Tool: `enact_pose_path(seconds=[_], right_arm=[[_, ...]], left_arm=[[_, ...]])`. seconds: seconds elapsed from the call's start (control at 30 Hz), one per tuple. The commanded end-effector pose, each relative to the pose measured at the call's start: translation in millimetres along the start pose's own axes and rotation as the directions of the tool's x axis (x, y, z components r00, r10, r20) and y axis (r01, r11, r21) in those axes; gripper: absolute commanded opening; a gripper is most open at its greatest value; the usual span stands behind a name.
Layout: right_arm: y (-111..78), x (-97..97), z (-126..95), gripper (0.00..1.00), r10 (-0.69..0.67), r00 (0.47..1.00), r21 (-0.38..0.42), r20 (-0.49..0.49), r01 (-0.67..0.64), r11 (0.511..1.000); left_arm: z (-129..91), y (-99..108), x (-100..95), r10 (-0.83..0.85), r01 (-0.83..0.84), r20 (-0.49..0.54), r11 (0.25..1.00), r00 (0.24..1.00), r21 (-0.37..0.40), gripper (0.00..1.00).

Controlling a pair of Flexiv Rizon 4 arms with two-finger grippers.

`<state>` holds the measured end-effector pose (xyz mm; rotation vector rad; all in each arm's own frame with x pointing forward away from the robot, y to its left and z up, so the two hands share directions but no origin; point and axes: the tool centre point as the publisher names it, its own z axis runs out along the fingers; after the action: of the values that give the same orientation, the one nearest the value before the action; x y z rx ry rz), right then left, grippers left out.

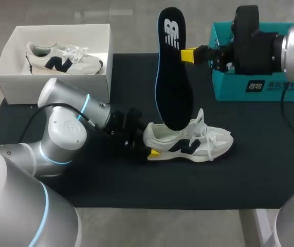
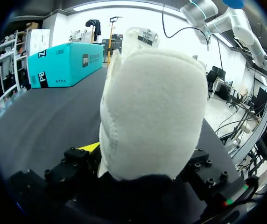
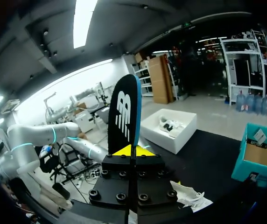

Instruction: Take the shoe out of the shoebox, open the shoe tongue, remove and reinsert the insole, then place the shoe into the shoebox

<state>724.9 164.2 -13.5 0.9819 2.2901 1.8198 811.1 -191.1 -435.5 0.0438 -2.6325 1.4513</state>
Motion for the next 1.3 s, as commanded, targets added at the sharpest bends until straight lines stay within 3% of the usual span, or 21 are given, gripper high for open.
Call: enact_pose_path(seconds=[0.03,0.27,0.47,0.57,1.3], right_arm=[[-10.2,19.1,-14.1,0.00,0.015,0.998,-0.018,0.060,-0.014,1.000],[-18.7,36.6,-29.7,0.00,0.064,0.992,-0.006,0.108,-0.064,0.998],[-34.9,39.5,-46.8,0.00,0.094,0.971,0.038,0.219,-0.105,0.994],[-40.8,42.7,-50.6,0.00,0.125,0.961,-0.022,0.245,-0.124,0.992],[-42.8,43.5,-52.7,0.00,0.134,0.951,-0.057,0.280,-0.123,0.991]], left_arm=[[2.5,2.2,-1.0,-0.001,0.001,-0.001,1.000,1.000,-0.002,0.00],[2.5,2.2,-1.0,-0.001,0.001,-0.001,1.000,1.000,-0.002,0.00],[2.5,2.2,-1.0,-0.001,0.001,-0.001,1.000,1.000,-0.002,0.00],[2.5,2.2,-1.0,-0.001,0.001,-0.001,1.000,1.000,-0.002,0.00],[2.5,2.2,-1.0,-0.001,0.001,-0.001,1.000,1.000,-0.002,0.00]])
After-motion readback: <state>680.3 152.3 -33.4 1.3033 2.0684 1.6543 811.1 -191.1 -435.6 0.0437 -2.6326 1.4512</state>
